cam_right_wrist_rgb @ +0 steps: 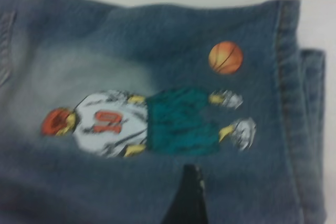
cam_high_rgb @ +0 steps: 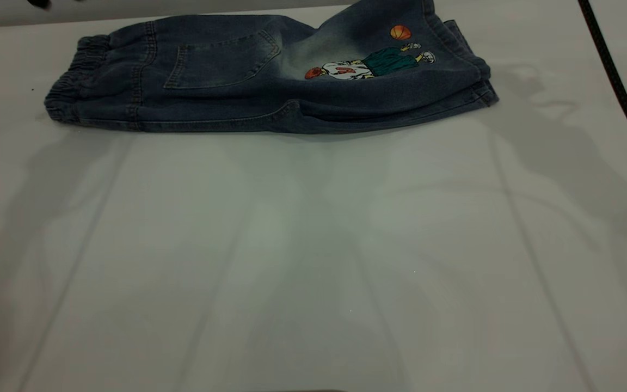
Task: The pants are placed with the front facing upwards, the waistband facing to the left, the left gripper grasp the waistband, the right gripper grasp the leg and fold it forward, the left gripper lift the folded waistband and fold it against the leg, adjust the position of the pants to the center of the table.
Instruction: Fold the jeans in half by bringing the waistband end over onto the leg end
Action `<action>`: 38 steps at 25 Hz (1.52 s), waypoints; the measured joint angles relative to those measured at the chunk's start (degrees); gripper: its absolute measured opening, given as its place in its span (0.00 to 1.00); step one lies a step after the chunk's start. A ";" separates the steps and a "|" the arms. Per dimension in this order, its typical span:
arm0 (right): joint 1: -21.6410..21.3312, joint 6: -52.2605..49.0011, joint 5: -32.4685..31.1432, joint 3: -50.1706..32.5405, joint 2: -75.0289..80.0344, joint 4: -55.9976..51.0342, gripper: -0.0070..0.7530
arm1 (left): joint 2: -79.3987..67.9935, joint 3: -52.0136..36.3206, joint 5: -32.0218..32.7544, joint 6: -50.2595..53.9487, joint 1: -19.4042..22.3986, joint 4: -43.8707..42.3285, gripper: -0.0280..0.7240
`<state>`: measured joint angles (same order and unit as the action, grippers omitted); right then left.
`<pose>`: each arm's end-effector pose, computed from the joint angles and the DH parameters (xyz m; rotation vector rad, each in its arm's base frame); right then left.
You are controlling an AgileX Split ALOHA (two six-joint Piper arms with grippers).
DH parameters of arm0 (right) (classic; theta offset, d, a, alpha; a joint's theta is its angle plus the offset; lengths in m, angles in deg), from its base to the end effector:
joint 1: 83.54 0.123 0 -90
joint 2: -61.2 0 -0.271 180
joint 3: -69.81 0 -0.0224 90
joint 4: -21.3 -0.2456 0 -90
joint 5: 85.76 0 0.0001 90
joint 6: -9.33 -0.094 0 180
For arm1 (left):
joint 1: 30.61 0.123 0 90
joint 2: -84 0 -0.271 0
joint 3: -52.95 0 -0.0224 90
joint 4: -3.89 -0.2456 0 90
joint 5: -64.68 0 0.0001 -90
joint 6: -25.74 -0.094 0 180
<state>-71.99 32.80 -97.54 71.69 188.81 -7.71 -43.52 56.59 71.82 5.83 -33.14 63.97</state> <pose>0.4318 0.0978 0.1450 -0.1833 2.3777 0.2557 0.4547 -0.0303 0.1628 -0.6716 2.1703 -0.5207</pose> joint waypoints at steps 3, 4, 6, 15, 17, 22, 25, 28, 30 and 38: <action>0.00 0.06 -4.94 0.00 -1.16 0.00 0.77 | 0.99 0.18 11.47 -11.94 4.58 -0.13 0.58; 0.00 0.13 -6.68 0.00 -1.51 0.06 0.77 | 0.99 0.24 14.74 -14.47 6.13 -0.26 0.58; 0.00 0.13 -9.35 0.00 -1.97 0.06 0.77 | 0.99 0.24 21.51 -17.52 9.84 -1.04 0.58; 3.74 5.91 -12.29 0.52 -2.57 -1.16 0.77 | 0.99 1.17 31.27 -22.76 17.55 -19.22 0.58; 5.76 6.97 -12.34 1.16 -2.62 -2.06 0.77 | 0.86 1.17 31.38 -22.17 17.55 -23.82 0.58; 9.49 7.38 -12.57 2.20 -2.62 -3.41 0.77 | -1.58 1.17 28.64 -20.69 17.55 -27.40 0.58; 10.90 7.38 -12.63 2.20 -2.62 -3.53 0.77 | -3.97 1.17 24.64 -20.16 17.55 -27.40 0.58; 11.37 7.38 -12.76 2.20 -2.62 -4.11 0.77 | -6.77 2.26 22.15 -20.03 17.37 -26.01 0.58; 11.36 7.38 -13.16 2.20 -2.62 -4.95 0.77 | -8.71 3.91 22.27 -20.09 17.18 -22.63 0.58; 11.36 7.38 -14.39 2.20 -2.62 -5.83 0.77 | -14.96 11.07 22.46 -21.19 14.79 -15.26 0.58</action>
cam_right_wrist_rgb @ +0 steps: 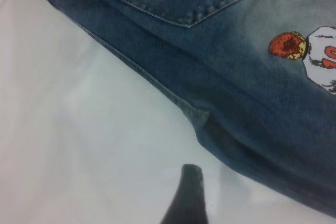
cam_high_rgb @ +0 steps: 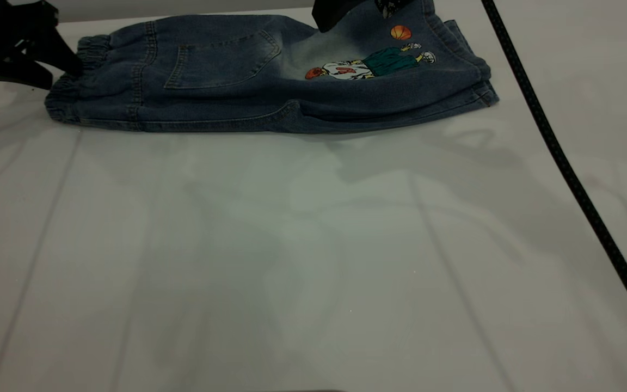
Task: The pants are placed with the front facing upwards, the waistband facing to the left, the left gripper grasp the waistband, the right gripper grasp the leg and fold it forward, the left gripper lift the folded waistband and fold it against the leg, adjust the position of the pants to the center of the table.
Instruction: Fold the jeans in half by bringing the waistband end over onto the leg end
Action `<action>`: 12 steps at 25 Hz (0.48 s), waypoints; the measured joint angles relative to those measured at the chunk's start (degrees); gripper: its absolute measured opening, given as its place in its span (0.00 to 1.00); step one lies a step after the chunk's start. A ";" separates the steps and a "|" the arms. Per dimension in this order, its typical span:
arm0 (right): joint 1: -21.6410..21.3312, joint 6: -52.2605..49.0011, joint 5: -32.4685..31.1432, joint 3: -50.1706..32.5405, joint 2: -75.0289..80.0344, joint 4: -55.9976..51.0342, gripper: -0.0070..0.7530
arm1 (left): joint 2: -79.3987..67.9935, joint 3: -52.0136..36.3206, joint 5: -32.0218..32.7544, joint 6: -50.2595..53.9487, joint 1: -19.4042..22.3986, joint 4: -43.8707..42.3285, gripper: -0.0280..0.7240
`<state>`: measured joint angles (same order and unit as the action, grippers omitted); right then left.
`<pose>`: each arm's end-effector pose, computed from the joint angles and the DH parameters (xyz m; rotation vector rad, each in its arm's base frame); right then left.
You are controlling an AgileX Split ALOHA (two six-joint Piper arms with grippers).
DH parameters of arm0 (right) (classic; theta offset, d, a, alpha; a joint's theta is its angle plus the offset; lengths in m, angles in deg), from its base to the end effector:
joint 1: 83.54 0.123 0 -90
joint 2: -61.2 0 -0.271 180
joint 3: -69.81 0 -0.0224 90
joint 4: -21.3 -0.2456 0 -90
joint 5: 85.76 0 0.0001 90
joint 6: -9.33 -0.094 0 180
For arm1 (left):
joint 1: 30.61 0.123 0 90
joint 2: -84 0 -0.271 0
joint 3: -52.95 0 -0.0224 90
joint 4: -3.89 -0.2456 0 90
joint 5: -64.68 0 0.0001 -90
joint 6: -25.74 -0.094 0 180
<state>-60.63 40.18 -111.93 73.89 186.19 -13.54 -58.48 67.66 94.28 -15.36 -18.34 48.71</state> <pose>0.3891 0.1902 0.1655 -0.5814 2.4507 0.4912 0.4635 0.0672 0.0792 -0.1435 2.5539 -0.3809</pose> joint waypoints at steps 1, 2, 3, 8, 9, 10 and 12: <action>0.00 0.05 0.00 0.00 0.00 -0.08 0.77 | -0.57 0.70 -0.15 -0.05 -0.12 0.07 0.58; 0.00 0.05 0.00 0.00 0.00 -0.21 0.77 | -1.29 1.23 -0.23 -0.05 -0.19 0.21 0.58; 0.00 0.05 0.00 0.00 0.00 -0.33 0.77 | -1.89 1.61 -0.43 -0.05 -0.19 0.20 0.58; 0.00 0.05 0.69 0.00 0.00 -0.58 0.77 | -4.75 3.48 -0.67 -0.46 -0.56 3.26 0.58; 0.00 0.05 1.17 0.00 0.00 -0.85 0.77 | -5.02 3.85 -0.67 -0.97 -0.69 4.25 0.58; 0.00 0.28 1.86 0.00 0.00 -1.33 0.77 | -5.25 3.99 -0.67 -1.54 -0.84 5.73 0.57; 0.00 0.89 4.45 0.00 0.00 -2.66 0.77 | -5.76 4.04 -0.67 -2.77 -1.15 8.02 0.52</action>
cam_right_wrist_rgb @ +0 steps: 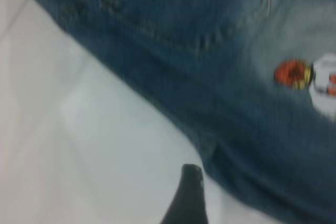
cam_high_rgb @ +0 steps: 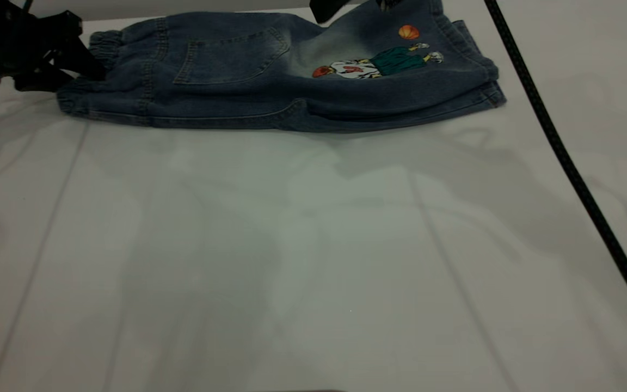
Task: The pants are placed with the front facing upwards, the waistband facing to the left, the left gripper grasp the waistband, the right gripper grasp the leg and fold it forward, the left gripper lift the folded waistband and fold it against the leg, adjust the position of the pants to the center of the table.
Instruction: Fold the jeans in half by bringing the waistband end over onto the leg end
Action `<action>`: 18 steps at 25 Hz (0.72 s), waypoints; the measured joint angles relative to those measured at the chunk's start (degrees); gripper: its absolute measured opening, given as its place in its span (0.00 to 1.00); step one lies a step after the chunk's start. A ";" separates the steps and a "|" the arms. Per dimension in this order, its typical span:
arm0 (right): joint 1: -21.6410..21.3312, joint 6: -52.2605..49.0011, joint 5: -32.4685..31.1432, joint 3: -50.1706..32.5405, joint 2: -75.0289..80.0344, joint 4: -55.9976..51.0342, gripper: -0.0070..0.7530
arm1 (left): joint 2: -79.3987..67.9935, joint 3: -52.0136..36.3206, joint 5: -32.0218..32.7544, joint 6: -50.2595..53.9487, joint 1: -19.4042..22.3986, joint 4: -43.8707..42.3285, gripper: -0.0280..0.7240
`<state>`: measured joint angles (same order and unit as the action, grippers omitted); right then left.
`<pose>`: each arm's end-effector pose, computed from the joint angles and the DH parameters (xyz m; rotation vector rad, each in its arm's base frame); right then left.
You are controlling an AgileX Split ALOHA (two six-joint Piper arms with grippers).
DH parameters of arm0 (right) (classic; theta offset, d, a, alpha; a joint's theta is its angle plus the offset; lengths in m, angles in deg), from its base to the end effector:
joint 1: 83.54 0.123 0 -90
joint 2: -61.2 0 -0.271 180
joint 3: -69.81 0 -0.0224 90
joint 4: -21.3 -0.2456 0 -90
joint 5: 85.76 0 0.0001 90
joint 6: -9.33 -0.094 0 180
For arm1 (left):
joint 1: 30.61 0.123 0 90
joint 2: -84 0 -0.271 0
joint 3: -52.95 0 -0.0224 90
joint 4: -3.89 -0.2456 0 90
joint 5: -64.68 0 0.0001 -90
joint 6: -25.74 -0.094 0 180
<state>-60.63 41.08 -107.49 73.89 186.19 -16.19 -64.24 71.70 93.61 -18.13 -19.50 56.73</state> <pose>0.3954 0.1902 0.1695 -0.5116 2.3917 0.4848 0.4782 0.0569 0.0532 -0.2152 2.5218 -0.4688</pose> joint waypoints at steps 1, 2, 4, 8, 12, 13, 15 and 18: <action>0.00 0.36 2.12 0.00 0.00 -1.09 0.77 | -0.07 0.00 0.00 -0.29 -0.08 1.02 0.47; 0.00 0.59 4.32 0.00 0.00 -2.04 0.77 | -0.15 0.00 0.00 -0.59 -0.15 1.79 0.41; 0.00 0.94 10.26 0.00 0.28 -4.37 0.77 | -0.15 0.06 0.00 -0.98 -0.15 2.98 0.27; 0.00 1.64 18.27 0.07 1.86 -6.70 0.77 | -0.15 0.32 0.11 -1.02 -0.15 3.87 0.07; 0.00 1.89 19.95 0.13 4.39 -7.11 0.77 | 0.05 2.12 3.06 -1.74 -0.15 3.25 0.06; 0.00 1.89 19.86 0.38 5.04 -7.11 0.77 | 0.41 2.88 4.34 -1.84 -0.15 2.60 0.06; 0.07 1.95 19.66 1.55 6.45 -7.11 0.77 | 1.41 4.54 6.98 -1.82 -0.15 1.06 0.06; 0.89 2.10 19.37 4.30 8.75 -7.11 0.77 | 3.45 6.30 10.49 -0.74 -0.19 -2.69 0.06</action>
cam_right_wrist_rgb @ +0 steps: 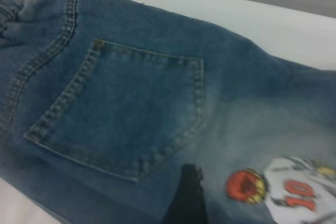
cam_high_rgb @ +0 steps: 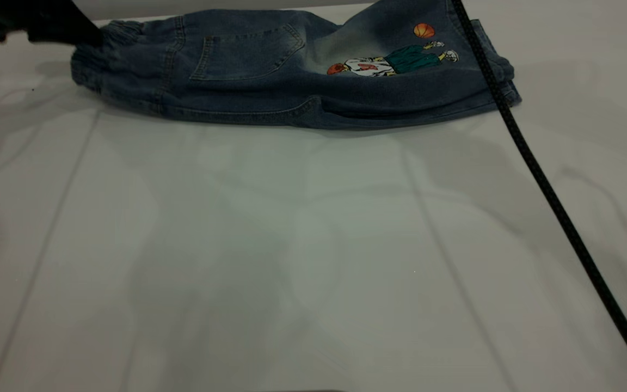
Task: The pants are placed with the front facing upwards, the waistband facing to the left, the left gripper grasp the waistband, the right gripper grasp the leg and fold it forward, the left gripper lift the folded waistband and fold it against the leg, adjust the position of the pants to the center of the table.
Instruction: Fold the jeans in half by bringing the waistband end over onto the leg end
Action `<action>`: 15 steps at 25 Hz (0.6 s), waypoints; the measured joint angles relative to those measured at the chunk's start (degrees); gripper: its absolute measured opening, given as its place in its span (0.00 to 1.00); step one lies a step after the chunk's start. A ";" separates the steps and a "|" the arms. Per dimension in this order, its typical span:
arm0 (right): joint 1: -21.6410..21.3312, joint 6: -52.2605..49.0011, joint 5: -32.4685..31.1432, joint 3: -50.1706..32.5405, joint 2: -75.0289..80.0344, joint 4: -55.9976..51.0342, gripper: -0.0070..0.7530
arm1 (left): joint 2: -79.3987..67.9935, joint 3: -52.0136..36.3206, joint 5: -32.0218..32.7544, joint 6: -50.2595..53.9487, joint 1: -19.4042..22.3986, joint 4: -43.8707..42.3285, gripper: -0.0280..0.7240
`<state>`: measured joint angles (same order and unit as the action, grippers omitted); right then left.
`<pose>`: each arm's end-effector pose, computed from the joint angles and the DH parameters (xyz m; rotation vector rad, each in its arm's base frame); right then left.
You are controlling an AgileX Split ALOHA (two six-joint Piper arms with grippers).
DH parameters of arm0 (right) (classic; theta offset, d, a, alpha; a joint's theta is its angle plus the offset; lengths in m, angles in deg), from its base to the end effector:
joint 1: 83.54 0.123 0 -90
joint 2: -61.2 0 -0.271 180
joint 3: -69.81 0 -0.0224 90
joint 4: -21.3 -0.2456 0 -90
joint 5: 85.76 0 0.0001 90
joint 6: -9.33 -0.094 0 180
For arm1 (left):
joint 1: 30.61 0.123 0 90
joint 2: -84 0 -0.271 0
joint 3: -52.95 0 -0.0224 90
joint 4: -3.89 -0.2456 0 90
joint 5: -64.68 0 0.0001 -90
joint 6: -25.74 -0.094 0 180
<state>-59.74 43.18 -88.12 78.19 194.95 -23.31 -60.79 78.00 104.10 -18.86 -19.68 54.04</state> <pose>0.4340 0.1945 0.1382 -0.2710 2.2251 0.3623 0.4896 0.0478 0.1076 -0.0096 2.4786 -0.5594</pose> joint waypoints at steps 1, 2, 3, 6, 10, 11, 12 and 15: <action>0.30 0.05 -0.13 1.21 0.72 -0.04 0.77 | 0.64 0.37 1.04 0.70 -0.03 -1.70 0.06; 0.68 0.19 -0.21 2.29 1.64 -0.04 0.77 | 1.44 0.73 2.07 1.54 -0.08 -3.43 0.06; 1.12 0.19 -0.26 3.68 2.60 -0.04 0.77 | 2.04 1.05 3.13 2.40 -0.08 -5.18 0.06; 2.24 0.19 -0.43 7.32 5.30 -0.04 0.77 | 3.71 1.47 6.64 4.74 -0.08 -9.46 0.06; 3.79 0.26 -0.43 11.13 9.09 -0.19 0.77 | 5.43 1.47 10.20 7.37 -0.08 -14.48 0.06; 4.04 0.26 -0.48 11.85 10.00 -0.19 0.77 | 5.93 1.47 10.57 7.92 -0.08 -15.47 0.06; 4.37 0.26 -0.48 12.32 10.73 -0.19 0.77 | 6.42 1.47 10.98 8.38 -0.08 -16.44 0.06; 4.87 0.26 -0.48 13.21 12.87 -0.47 0.77 | 7.76 1.47 11.38 9.40 -0.08 -18.41 0.06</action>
<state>-54.87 43.43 -88.60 91.41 207.82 -23.77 -53.03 79.48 115.48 -9.47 -19.76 35.63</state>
